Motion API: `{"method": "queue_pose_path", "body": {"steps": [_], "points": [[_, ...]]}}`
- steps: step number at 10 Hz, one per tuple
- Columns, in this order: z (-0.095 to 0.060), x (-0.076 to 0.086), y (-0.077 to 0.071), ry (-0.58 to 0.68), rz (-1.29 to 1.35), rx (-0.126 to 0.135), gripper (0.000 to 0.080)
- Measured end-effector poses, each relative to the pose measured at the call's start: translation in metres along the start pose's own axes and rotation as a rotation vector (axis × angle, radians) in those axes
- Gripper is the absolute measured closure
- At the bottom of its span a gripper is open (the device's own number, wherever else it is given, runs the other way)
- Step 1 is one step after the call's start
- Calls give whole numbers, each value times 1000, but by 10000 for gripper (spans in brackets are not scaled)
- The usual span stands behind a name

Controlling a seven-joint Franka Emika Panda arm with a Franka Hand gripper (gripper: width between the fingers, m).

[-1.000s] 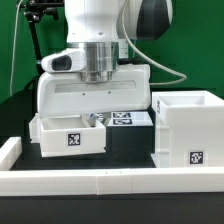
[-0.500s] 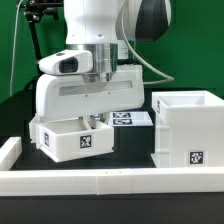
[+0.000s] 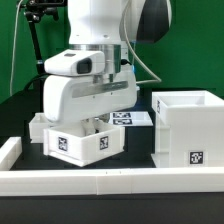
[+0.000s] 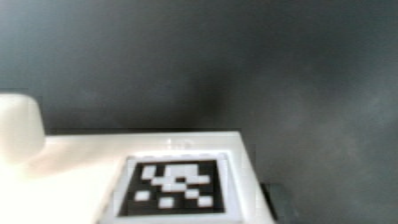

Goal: Assemble drawer

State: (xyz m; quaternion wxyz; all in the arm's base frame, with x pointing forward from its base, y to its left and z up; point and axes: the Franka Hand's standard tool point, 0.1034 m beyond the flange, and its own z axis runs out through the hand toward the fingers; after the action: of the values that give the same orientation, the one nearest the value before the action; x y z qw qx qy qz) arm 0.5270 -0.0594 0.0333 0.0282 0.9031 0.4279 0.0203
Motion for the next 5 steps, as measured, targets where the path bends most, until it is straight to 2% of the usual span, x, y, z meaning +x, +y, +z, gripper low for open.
{"method": "queue_pose_path", "body": {"steps": [4, 5], "points": [[1, -3, 1, -12, -203, -3, 757], [3, -1, 0, -22, -323, -8, 757]]}}
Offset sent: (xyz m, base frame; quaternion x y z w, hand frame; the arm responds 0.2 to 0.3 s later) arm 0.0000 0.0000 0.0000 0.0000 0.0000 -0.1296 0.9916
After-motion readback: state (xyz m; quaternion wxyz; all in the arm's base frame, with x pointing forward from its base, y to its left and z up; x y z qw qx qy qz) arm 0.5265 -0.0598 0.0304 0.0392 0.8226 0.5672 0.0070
